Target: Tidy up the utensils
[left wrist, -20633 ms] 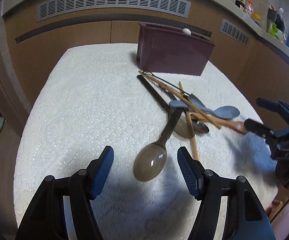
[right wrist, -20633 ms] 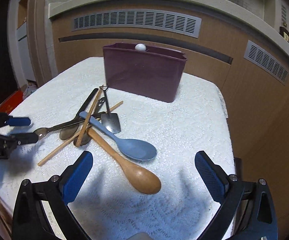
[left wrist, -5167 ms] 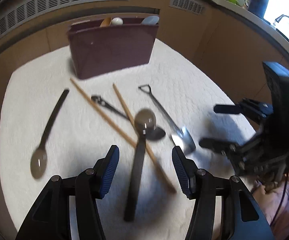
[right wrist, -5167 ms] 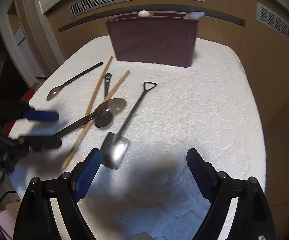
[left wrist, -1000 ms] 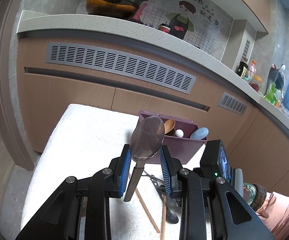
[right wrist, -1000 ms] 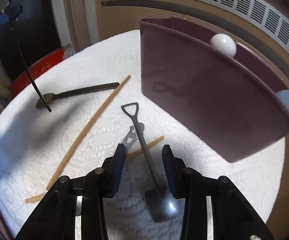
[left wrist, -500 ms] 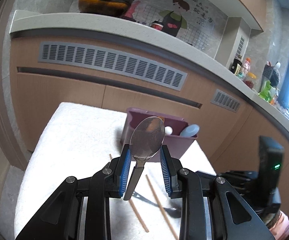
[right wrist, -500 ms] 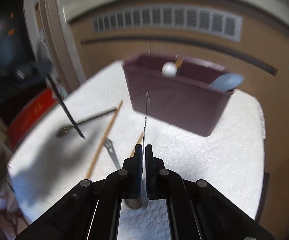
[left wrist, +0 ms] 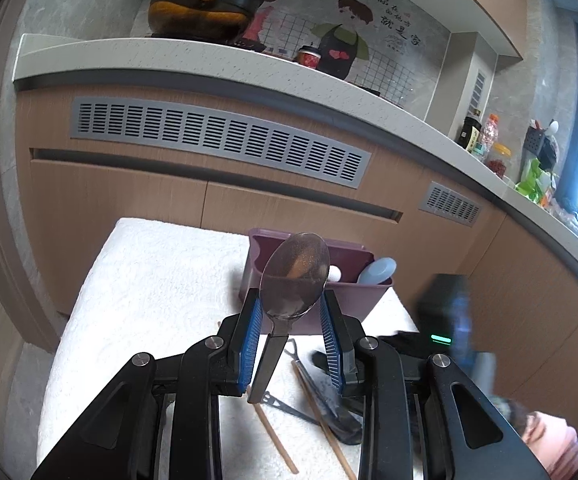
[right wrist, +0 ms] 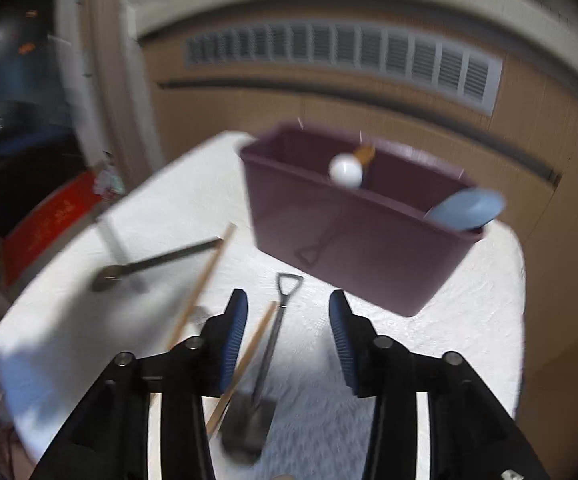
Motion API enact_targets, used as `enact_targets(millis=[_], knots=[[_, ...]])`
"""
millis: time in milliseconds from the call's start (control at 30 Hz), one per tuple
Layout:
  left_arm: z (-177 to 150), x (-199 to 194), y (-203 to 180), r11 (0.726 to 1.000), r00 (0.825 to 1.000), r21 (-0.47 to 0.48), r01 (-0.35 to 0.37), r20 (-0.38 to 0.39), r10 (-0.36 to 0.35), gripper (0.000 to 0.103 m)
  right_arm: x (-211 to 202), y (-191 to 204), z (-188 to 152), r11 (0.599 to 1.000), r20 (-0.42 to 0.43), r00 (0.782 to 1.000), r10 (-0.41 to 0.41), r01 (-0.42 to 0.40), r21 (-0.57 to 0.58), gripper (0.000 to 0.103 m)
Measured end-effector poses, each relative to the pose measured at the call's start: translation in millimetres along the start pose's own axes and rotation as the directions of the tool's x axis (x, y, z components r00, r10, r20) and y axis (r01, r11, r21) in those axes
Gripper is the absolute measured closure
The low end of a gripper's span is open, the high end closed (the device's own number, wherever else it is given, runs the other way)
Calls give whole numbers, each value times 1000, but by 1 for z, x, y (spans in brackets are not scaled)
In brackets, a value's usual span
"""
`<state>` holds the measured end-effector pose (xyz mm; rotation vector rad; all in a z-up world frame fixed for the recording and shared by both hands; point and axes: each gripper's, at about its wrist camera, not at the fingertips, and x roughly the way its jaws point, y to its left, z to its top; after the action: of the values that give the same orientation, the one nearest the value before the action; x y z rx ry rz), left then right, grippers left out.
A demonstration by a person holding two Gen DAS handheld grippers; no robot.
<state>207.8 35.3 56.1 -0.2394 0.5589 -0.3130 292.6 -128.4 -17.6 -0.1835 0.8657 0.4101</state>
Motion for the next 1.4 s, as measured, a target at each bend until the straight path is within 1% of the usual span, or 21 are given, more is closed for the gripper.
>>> enact_targets(millis=[100,200,233,267,300,333,367,467,533,600,667,767,867,933,1067,1167,1233,1267,1333,1400], knots=[[-1,2,5,1000,1000,-7,-6,0,6,73,40,-3,8,996,-68,997,-21,26,83,62],[-2,3,10,1000,1000,-18,-8,-4,8,73,65,1,13,995,-115,993,-16,28,101,62],[-3,4,12,1000,1000,-23,-9,-4,9,73,68,4,14,995,-106,994,-37,46,85,62],[-4,4,14,1000,1000,-29,-9,-6,9,73,69,8,15,996,-102,993,-57,64,61,65],[-5,4,16,999,1000,-33,-9,-6,9,73,69,12,16,997,-102,992,-70,73,33,73],[-6,4,17,999,1000,-38,-9,-7,9,73,68,16,16,997,-103,991,-82,83,6,82],[-6,4,18,999,1000,-40,-8,-7,8,73,66,19,15,996,-100,991,-92,92,-10,82],[-7,3,18,999,1000,-42,-4,-5,3,73,46,24,8,994,-48,993,-104,103,-37,82],[-8,2,17,999,1000,-42,1,-4,-1,73,21,24,1,995,18,995,-98,99,-29,82],[-8,0,15,999,1000,-43,5,0,-5,73,-8,24,-5,995,81,992,-96,98,-17,82],[-8,-1,11,999,1000,-39,10,2,-10,73,-45,26,-14,994,164,981,-102,105,-9,82],[-7,-3,5,999,1000,-27,18,4,-18,73,-85,31,-27,994,255,961,-109,112,2,82],[-7,-7,-6,1000,1000,-3,25,8,-25,73,-117,25,-38,996,306,948,-88,82,32,82],[-5,-8,-13,1000,1000,12,28,12,-29,73,-129,25,-43,996,327,941,-83,71,48,82],[1,-10,-24,999,999,40,34,19,-35,73,-142,21,-38,995,362,928,-90,68,71,82],[18,-8,-32,997,998,54,60,24,-62,73,-156,16,-25,994,404,909,-104,80,77,82],[39,-8,-40,993,995,76,89,43,-92,73,-172,10,-7,992,452,883,-125,105,68,82],[54,-9,-46,991,992,96,95,68,-102,73,-181,9,4,991,477,869,-131,118,57,82],[82,-9,-57,985,985,139,106,123,-123,73,-201,3,30,988,538,829,-151,150,46,82],[102,-7,-63,981,979,161,109,156,-134,73,-215,-4,55,984,583,795,-164,172,43,82]])
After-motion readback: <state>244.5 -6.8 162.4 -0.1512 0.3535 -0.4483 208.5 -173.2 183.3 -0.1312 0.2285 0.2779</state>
